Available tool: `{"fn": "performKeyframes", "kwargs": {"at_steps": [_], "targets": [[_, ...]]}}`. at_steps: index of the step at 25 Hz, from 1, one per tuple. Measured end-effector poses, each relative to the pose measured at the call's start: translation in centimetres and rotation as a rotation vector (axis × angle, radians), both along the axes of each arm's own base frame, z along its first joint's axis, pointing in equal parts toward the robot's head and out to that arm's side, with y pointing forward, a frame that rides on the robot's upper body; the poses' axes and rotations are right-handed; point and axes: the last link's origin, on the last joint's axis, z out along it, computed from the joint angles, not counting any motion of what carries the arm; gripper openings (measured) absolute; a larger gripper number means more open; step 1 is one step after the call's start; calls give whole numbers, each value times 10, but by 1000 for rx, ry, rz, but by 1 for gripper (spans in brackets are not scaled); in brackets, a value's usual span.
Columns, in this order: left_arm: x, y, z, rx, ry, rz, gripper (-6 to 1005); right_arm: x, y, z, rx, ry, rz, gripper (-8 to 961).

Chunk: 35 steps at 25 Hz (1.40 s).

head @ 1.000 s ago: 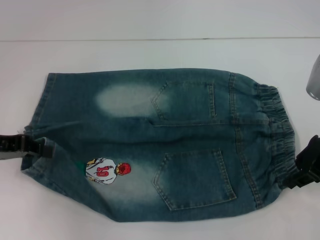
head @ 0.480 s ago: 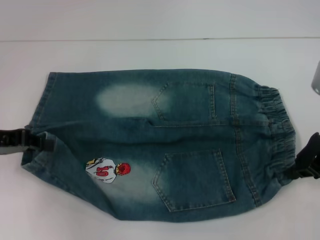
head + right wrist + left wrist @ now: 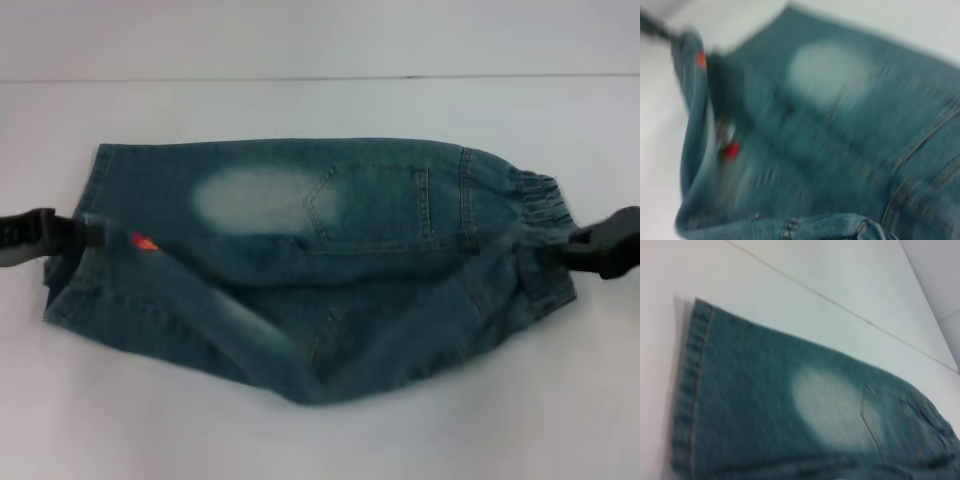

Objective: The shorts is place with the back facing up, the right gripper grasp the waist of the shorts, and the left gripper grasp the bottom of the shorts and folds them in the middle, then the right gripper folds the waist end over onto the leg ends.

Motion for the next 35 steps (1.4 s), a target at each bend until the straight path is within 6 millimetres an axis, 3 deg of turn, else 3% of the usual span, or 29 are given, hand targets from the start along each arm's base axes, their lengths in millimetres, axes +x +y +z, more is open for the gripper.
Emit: {"fn": "performKeyframes", "kwargs": {"at_steps": [11,16,22,35], "targets": [[1,45,-5,261,0,25,50,32,15,-24,349,333,-182,54],[-5,59,-16,333,62,44,60,44,27,-48,511,304,-239,55],[-7,74,-21,398,131,63,72,46,35,-60,607,269,-242,57],[-14,85,-21,458,247,89,99,40,45,-58,674,253,-186,61]]}}
